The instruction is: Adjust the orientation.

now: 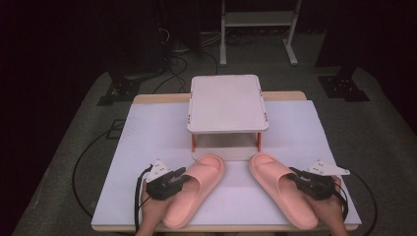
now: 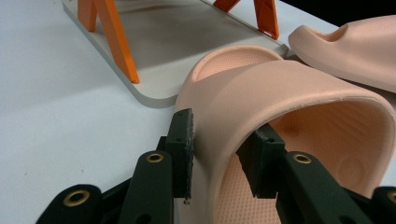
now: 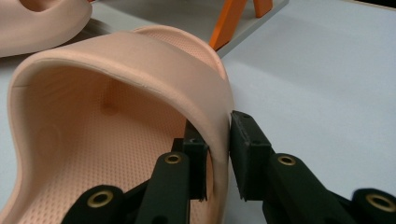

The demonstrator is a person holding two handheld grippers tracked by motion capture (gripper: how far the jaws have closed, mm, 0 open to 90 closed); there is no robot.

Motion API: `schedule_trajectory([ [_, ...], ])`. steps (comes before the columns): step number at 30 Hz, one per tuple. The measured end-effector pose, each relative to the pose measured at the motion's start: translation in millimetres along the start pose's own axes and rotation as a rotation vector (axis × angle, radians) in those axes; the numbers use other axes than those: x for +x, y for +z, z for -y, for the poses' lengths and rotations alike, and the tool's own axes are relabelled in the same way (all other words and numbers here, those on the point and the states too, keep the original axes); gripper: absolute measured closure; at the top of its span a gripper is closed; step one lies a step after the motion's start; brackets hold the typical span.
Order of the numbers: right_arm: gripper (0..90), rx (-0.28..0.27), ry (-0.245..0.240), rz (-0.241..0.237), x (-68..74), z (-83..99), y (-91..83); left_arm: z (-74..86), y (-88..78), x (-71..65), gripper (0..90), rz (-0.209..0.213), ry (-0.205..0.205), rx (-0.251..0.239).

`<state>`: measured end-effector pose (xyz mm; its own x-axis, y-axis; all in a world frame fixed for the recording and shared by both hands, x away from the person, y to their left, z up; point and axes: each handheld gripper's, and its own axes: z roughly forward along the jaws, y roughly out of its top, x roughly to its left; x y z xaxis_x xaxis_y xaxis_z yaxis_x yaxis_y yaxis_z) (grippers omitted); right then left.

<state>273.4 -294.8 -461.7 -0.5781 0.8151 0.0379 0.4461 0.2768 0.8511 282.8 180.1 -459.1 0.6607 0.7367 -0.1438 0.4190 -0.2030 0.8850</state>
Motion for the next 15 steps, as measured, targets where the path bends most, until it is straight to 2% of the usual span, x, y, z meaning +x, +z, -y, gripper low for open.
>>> schedule_trajectory([
  [15,78.8,-0.01,0.008,-0.037,3.5,-2.1,-0.6,-1.5,-3.1,0.3,67.4,0.021,-0.013,-0.015],
])
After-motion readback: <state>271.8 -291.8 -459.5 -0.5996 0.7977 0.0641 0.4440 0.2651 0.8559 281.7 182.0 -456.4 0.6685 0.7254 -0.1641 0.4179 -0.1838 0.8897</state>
